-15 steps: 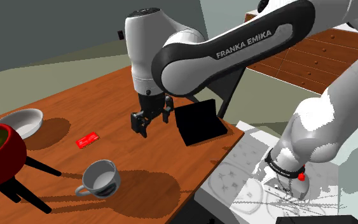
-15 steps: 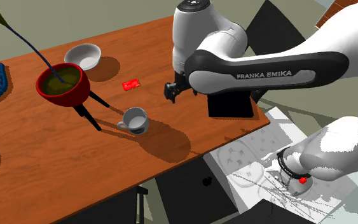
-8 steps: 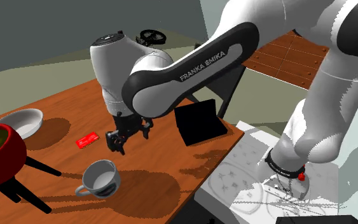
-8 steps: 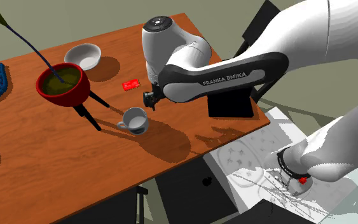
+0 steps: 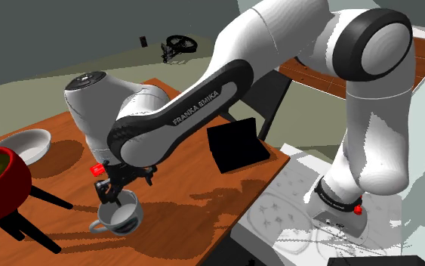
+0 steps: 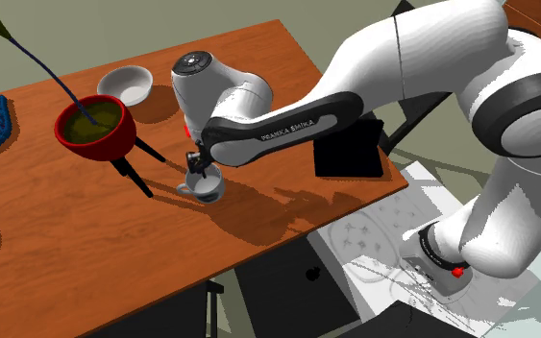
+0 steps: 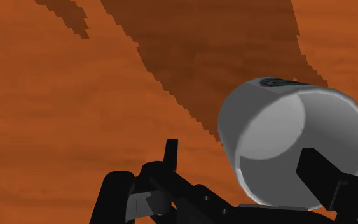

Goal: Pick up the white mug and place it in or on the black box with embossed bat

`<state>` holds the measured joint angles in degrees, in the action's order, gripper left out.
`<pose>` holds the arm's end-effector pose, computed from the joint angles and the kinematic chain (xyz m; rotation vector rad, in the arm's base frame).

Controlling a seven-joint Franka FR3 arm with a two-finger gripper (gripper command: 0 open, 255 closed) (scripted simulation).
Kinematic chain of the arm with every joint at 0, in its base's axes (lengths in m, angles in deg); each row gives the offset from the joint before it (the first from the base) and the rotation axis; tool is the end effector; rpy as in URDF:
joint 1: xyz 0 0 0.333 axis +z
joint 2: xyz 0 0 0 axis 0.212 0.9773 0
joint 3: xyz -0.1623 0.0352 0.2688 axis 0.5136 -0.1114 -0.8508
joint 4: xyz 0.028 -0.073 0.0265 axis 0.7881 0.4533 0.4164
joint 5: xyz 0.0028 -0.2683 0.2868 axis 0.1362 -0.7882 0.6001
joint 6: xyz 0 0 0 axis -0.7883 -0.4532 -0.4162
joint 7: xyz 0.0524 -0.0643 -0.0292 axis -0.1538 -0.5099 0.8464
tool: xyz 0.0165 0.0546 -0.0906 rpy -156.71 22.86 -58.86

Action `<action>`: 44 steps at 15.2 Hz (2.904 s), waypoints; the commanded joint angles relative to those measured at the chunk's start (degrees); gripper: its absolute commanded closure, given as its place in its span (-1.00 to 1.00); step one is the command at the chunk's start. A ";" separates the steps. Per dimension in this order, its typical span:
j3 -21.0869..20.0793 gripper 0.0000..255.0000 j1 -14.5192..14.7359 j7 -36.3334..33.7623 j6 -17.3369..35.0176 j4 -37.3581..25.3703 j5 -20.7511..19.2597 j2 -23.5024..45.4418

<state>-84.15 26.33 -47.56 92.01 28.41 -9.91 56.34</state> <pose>0.4888 0.4381 0.3740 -3.0788 0.2040 0.0688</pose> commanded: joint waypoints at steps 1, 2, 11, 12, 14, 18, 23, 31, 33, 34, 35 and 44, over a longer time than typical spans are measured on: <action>0.31 -1.00 0.47 -0.47 0.98 -0.13 -0.63 1.21; 0.42 -1.00 0.57 -0.60 1.59 0.19 -0.84 1.55; 0.86 -1.00 0.96 -1.09 3.77 1.20 -1.63 2.85; 0.86 -1.00 0.96 -1.09 3.77 1.20 -1.63 2.85; 0.85 -1.00 0.95 -1.09 3.76 1.20 -1.63 2.84; 0.85 1.00 0.95 -1.09 3.76 1.20 -1.63 2.84; 0.85 1.00 0.96 -1.09 3.76 1.20 -1.63 2.84; 0.02 1.00 0.46 -0.42 -0.57 -1.03 -0.20 0.48; -0.18 1.00 0.36 -0.25 -1.85 -1.80 0.16 -0.11; -0.28 1.00 0.31 -0.17 -2.50 -2.20 0.34 -0.39; -0.37 1.00 0.28 -0.10 -3.15 -2.62 0.50 -0.66; -1.01 1.00 0.15 0.41 -9.26 -7.09 1.71 -2.56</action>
<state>-85.11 26.42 -47.19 83.59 22.12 -8.26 53.83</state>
